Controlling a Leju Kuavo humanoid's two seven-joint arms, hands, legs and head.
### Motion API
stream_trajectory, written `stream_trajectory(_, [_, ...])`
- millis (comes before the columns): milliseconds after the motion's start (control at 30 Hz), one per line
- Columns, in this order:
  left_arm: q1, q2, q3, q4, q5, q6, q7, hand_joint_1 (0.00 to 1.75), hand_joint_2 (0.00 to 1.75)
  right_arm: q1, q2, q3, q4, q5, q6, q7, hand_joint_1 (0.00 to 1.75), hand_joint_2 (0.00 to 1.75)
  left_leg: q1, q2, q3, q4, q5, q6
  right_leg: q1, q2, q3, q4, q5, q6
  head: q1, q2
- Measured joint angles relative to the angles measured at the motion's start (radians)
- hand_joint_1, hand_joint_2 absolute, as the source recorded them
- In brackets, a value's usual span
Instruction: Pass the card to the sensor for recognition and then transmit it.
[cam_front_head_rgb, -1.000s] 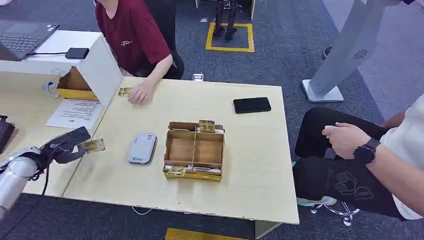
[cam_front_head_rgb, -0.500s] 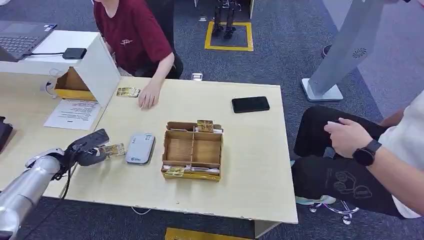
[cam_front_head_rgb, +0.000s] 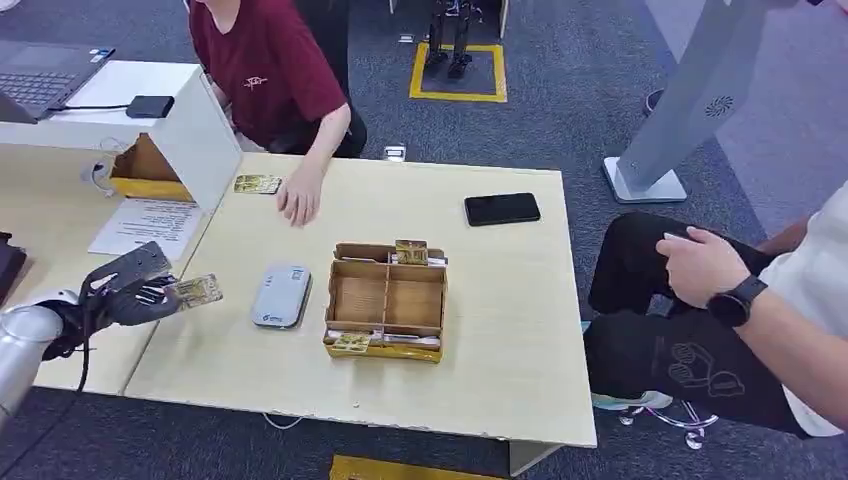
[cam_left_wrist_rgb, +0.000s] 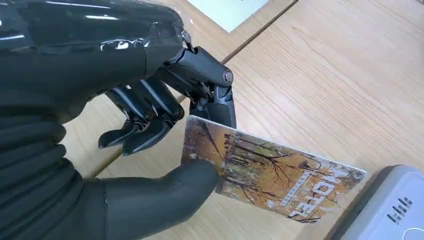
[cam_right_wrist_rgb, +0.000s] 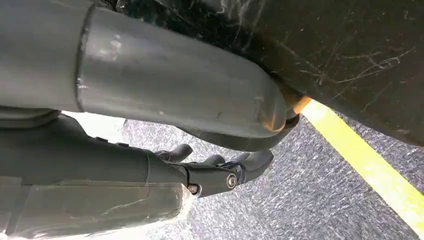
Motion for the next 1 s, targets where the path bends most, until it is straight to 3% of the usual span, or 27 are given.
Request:
stream_trajectory(300, [0.034,0.01,0.0,-0.073,0.041,-0.032,0.002,1.75,1.75,-0.001,0.0,0.011,0.0,-0.013,0.001,0.0,0.0,0.0,0.0,0.0,0.0,0.0,0.0,0.0,0.0,0.0,0.0,0.0,0.0,0.0,0.0,0.0])
stream_trajectory(600, [0.041,-0.011,-0.011,-0.154,0.134,-0.047,0.027,1.75,1.75,-0.003,0.0,0.026,0.0,-0.029,0.001,0.002,0.0,0.0,0.0,0.0,0.0,0.0,0.0,0.0,0.0,0.0,0.0,0.0,0.0,0.0,0.0,0.0])
stream_trajectory(767, [0.03,-0.043,-0.048,-0.16,0.142,-0.027,0.037,1.75,1.75,-0.004,0.0,0.031,0.0,-0.035,0.001,0.003,0.0,0.0,0.0,0.0,0.0,0.0,0.0,0.0,0.0,0.0,0.0,0.0,0.0,0.0,0.0,0.0])
stream_trajectory(1000, [0.03,-0.043,-0.048,-0.16,0.142,-0.027,0.037,1.75,1.75,-0.004,0.0,0.031,0.0,-0.035,0.001,0.003,0.0,0.0,0.0,0.0,0.0,0.0,0.0,0.0,0.0,0.0,0.0,0.0,0.0,0.0,0.0,0.0])
